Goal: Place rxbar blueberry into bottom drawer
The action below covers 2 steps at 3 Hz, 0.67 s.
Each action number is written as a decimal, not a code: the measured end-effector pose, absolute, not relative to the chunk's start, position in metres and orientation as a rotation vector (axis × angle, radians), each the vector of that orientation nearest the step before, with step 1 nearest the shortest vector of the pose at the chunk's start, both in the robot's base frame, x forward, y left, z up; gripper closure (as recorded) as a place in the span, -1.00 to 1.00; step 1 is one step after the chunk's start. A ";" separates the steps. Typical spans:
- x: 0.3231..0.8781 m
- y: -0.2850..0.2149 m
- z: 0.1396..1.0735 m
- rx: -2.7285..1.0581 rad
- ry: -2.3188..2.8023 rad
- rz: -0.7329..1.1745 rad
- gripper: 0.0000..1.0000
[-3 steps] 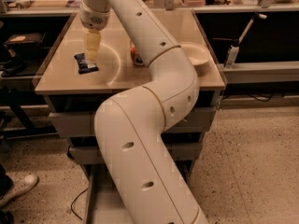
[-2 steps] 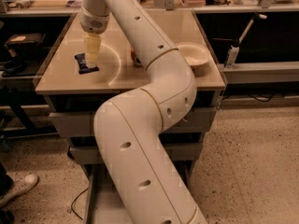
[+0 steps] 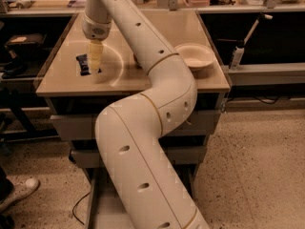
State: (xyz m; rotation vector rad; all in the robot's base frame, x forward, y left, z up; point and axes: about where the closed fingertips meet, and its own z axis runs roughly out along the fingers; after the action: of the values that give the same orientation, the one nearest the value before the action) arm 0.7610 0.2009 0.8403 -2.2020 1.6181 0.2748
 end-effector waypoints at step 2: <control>0.761 0.205 0.820 -2.234 1.611 0.304 -1.00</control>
Offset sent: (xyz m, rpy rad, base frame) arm 0.0821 -0.0054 0.0234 -0.0865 0.1198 0.0728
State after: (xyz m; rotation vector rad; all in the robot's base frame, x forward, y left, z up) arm 0.7609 0.2049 0.8200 -2.2337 1.6109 0.3043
